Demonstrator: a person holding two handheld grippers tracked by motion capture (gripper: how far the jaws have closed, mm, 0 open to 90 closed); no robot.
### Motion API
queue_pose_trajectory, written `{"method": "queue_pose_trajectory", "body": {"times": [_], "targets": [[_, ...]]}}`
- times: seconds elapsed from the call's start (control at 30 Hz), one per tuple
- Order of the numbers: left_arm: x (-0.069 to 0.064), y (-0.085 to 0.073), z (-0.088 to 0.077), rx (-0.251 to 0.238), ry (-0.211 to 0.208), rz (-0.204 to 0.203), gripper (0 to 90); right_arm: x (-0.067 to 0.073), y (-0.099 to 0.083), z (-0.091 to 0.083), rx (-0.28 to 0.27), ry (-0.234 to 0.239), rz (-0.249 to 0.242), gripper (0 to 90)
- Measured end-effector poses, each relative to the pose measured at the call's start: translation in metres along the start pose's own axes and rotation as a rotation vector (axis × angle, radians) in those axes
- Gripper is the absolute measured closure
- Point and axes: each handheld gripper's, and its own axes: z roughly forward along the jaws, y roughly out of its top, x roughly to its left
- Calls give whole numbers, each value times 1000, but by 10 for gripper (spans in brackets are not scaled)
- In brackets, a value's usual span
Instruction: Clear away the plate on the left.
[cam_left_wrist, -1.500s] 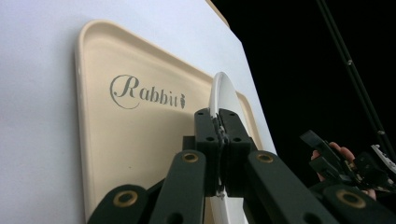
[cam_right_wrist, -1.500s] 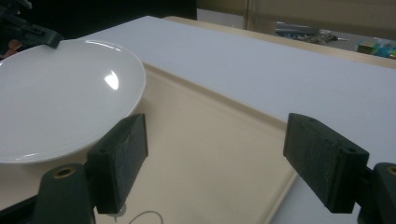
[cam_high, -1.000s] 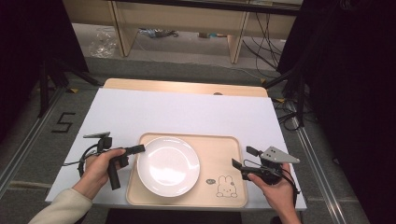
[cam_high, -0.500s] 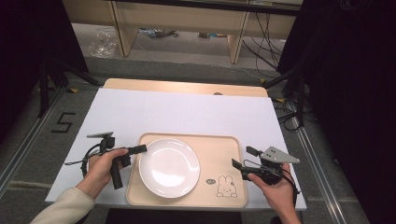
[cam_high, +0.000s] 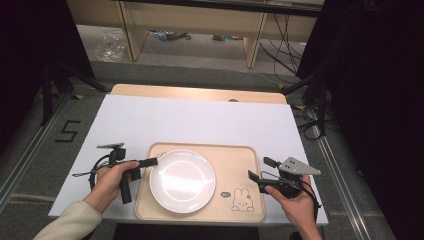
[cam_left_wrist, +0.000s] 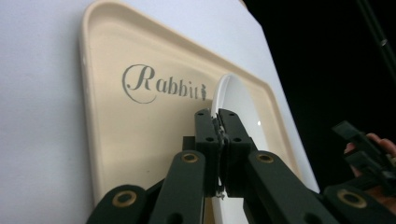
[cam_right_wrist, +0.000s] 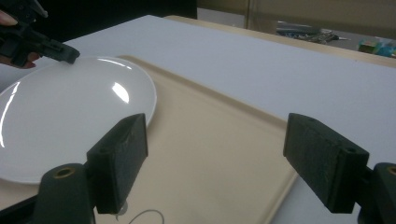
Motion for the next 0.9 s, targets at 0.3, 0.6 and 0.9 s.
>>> {"method": "queue_pose_trajectory", "body": {"times": [0.3,0.6,0.9], "targets": [[5,-1,0,31,69,70,820,0,0,0,3,-3,-3,227],[-3,3,-9,-38,33,219,572,0,0,-1,5,0,1,225],[-19,6,-25,-93,90,490,343,-1,0,-4,41,-25,-20,224]]}}
